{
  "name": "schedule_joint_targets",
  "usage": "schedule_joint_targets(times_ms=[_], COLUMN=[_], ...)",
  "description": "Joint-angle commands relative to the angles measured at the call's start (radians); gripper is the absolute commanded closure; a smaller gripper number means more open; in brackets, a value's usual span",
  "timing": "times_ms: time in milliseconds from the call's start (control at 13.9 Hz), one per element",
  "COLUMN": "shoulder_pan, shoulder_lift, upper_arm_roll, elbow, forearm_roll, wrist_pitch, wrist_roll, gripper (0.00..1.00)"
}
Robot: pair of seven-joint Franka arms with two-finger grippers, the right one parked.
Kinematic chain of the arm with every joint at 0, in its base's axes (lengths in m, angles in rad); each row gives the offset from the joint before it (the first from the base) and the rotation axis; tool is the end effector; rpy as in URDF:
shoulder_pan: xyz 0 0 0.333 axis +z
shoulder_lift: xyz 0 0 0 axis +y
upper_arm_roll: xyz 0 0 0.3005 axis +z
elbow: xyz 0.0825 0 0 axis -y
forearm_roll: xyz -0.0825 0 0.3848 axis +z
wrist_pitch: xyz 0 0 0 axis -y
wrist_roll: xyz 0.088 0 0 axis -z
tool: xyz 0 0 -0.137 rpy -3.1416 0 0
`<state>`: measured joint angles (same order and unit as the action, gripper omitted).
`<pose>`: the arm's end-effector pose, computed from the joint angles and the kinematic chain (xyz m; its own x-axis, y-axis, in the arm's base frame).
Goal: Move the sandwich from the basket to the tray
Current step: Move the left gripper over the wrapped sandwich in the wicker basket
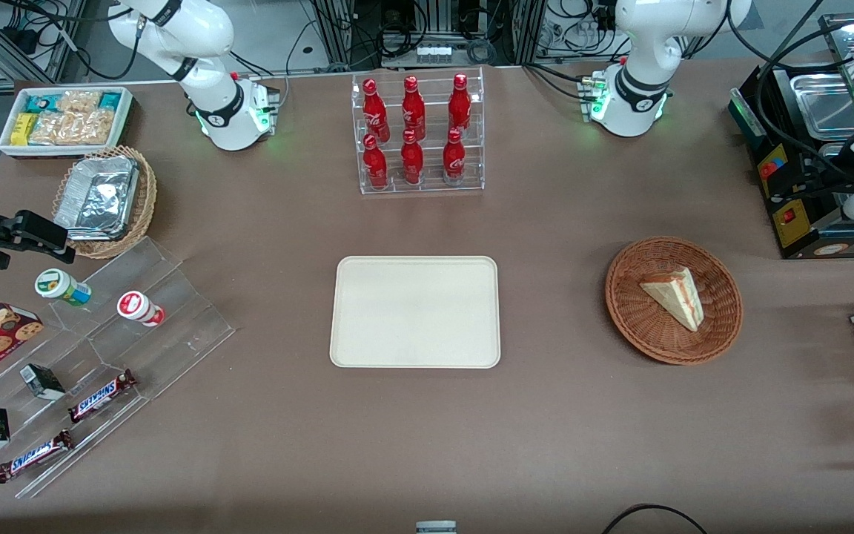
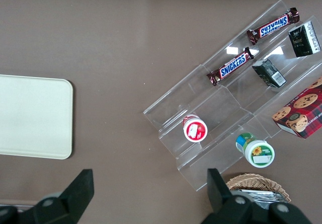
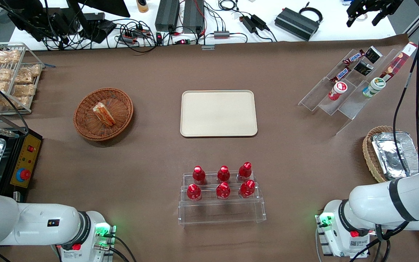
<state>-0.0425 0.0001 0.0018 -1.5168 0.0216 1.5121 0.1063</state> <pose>0.5493 -0.0193 0.5992 0.9894 -0.1452 -0.0070 -0.1453 -0.9892 -0.0209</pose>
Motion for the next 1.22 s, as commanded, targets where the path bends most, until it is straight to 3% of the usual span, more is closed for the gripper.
schedule_joint_targets(times_ms=[0,432,1007,1151], shoulder_pan=[-0.004,0.013,0.019,0.018], shoulder_lift=[0.003,0.089,0.071,0.069], upper_arm_roll=[0.000,0.003,0.009,0.030], elbow=[0.003,-0.045,-0.290,-0.373], forearm_roll=[-0.018,-0.005,0.000,0.001], wrist_pitch=[-0.009,0.020,0.284,0.389], wrist_roll=[0.003,-0.010,-0.534,-0.568], gripper=[0.00,0.00,0.00,0.00])
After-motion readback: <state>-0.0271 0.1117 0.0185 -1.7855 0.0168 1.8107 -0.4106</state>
